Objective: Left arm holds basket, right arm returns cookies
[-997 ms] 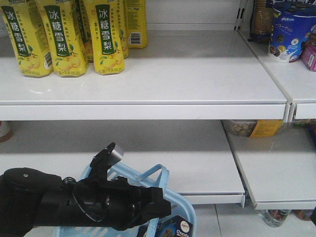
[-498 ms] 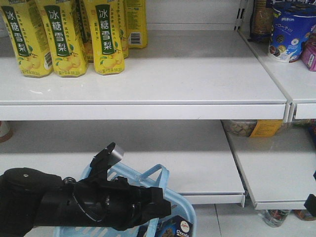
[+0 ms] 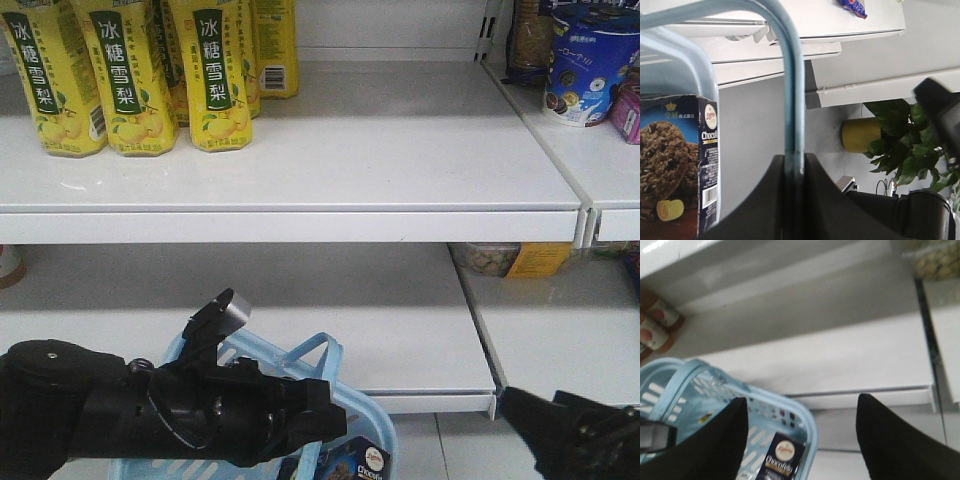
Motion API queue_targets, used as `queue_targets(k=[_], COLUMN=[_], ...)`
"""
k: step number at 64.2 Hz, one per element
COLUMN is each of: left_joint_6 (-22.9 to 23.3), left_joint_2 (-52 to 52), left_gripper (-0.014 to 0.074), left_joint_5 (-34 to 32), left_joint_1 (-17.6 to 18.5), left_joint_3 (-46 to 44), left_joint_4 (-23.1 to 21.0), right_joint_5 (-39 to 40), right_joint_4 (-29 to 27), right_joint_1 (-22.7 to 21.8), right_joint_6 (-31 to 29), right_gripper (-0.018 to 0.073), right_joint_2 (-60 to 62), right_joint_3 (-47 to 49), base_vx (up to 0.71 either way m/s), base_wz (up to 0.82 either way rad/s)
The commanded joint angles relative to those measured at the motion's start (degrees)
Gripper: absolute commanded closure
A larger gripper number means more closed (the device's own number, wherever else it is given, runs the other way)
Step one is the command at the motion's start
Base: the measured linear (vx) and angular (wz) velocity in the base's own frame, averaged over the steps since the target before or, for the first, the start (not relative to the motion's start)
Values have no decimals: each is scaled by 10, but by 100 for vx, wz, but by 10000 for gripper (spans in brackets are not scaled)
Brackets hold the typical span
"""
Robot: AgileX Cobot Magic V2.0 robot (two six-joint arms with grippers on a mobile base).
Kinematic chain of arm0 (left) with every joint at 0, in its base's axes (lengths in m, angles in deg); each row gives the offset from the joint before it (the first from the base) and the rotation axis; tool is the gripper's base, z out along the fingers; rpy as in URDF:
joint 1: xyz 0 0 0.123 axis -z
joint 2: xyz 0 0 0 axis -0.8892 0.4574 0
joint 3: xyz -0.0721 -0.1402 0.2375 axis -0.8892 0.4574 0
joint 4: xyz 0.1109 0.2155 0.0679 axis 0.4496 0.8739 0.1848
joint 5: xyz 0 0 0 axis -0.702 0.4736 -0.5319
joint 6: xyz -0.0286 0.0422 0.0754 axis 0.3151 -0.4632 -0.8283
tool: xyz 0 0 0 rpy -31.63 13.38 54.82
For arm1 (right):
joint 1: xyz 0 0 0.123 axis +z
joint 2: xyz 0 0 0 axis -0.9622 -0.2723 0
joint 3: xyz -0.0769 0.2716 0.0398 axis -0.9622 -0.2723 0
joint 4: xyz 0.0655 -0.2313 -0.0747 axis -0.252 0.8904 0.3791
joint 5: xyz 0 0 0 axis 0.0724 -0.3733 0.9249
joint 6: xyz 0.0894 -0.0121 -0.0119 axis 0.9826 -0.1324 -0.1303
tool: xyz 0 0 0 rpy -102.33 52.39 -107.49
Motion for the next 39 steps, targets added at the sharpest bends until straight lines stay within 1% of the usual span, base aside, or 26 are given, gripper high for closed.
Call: queue_targets(k=[1, 15, 19, 22, 33, 39], left_joint_6=[-10, -10, -10, -10, -10, -10], left_joint_2=[-23, -23, -23, -23, -23, -23], left_gripper=[603, 603, 603, 603, 603, 603], left_joint_5=[18, 18, 18, 18, 18, 18], left_joint_1=[0, 0, 0, 0, 0, 0], left_joint_3=[-17, -17, -17, -17, -17, -17], left_joint_4=[-27, -27, -27, -27, -27, -27], right_joint_5=[35, 50, 58, 65, 108, 102], right_joint_4=[-25, -78, -102, -119, -160, -174], right_joint_1=[42, 165, 186, 195, 195, 195], right_joint_6=[0, 0, 0, 0, 0, -1], right_gripper=[96, 98, 98, 98, 98, 98], right_joint_2=[-45, -173, -203, -227, -298, -331], right_joint_3=[20, 20, 20, 20, 21, 34], base_vx=[0, 0, 0, 0, 0, 0], base_wz=[0, 0, 0, 0, 0, 0])
